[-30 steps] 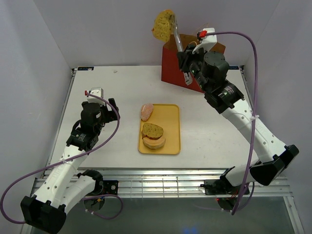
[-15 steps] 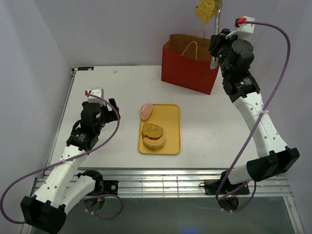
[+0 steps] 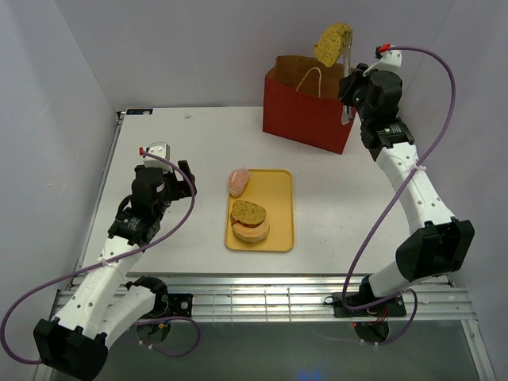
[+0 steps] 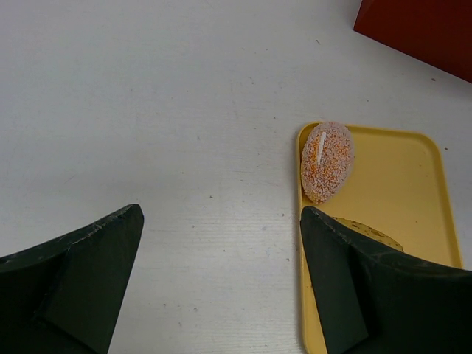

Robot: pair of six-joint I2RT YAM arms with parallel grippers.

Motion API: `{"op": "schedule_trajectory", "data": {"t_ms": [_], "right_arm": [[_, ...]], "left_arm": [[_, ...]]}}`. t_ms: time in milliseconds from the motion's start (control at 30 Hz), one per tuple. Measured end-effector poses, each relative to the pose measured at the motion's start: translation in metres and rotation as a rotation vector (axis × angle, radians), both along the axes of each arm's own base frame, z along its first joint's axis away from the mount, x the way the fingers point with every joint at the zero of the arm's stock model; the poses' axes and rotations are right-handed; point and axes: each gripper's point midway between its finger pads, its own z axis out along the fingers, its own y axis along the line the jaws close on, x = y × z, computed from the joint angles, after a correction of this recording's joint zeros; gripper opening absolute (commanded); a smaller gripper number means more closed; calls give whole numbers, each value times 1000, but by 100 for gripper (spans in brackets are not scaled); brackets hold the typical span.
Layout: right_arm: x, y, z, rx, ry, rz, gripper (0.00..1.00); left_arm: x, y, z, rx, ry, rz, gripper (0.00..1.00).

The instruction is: Place the fake bread into the paper bag

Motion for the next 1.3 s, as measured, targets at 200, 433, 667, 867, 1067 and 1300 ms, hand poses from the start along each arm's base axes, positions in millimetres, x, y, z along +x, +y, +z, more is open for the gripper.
{"op": "schedule_trajectory", "data": {"t_ms": [200, 433, 667, 867, 1067, 1300], "right_arm": [[12, 11, -43, -11, 86, 42, 11], [11, 18, -77, -10, 159, 82, 23], [10, 22, -77, -3, 161, 103, 40], [10, 23, -78, -5, 166, 106, 44], [8, 22, -78, -19, 175, 107, 48], [2, 20, -62, -26, 156, 108, 49]], "left_arm": [[0, 0, 0, 0, 0, 0, 98], [0, 0, 0, 0, 0, -1, 98], [0, 0, 0, 0, 0, -1, 98], [0, 0, 0, 0, 0, -1, 98], [0, 0, 0, 0, 0, -1, 98], [0, 0, 0, 0, 0, -1, 98]]}}
